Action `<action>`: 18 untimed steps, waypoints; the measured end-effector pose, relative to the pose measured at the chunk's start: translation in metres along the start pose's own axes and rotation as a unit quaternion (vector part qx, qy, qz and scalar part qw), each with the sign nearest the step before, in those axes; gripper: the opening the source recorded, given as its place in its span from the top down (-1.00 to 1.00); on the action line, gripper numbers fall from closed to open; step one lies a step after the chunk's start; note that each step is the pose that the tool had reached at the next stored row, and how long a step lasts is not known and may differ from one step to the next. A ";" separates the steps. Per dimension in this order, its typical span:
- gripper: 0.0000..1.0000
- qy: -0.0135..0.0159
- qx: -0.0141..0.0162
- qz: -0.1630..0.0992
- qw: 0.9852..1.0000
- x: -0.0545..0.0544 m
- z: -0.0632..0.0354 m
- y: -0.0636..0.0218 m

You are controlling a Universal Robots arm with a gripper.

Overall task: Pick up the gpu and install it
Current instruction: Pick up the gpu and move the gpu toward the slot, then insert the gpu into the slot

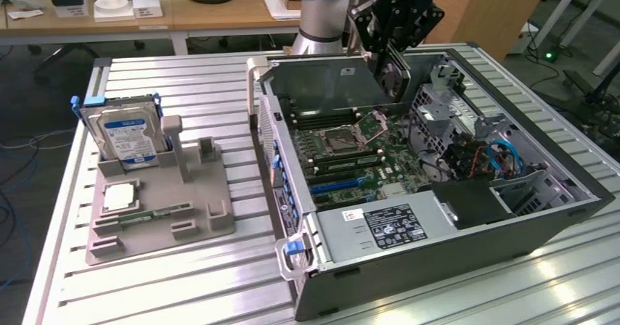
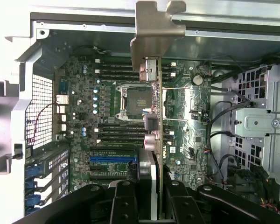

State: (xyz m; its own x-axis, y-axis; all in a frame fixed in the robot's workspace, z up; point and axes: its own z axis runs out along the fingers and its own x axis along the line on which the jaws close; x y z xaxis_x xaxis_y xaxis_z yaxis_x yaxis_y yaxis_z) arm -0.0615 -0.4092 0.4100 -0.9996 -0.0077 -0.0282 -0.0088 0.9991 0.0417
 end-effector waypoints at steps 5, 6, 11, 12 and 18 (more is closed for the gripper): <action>0.44 0.000 0.000 0.000 1.000 0.000 0.0000 0.0000; 0.44 0.000 0.000 0.000 1.000 0.000 0.0000 0.0000; 0.44 0.000 0.000 0.000 1.000 0.000 0.0000 0.0000; 0.44 0.000 0.000 -0.001 1.000 0.000 0.0000 0.0000; 0.44 0.001 0.000 -0.015 1.000 0.000 0.0000 0.0000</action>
State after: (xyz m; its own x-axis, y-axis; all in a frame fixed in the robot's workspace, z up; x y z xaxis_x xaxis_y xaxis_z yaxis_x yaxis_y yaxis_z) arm -0.0615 -0.4092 0.4100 -0.9989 -0.0371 -0.0282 -0.0382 0.9984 0.0417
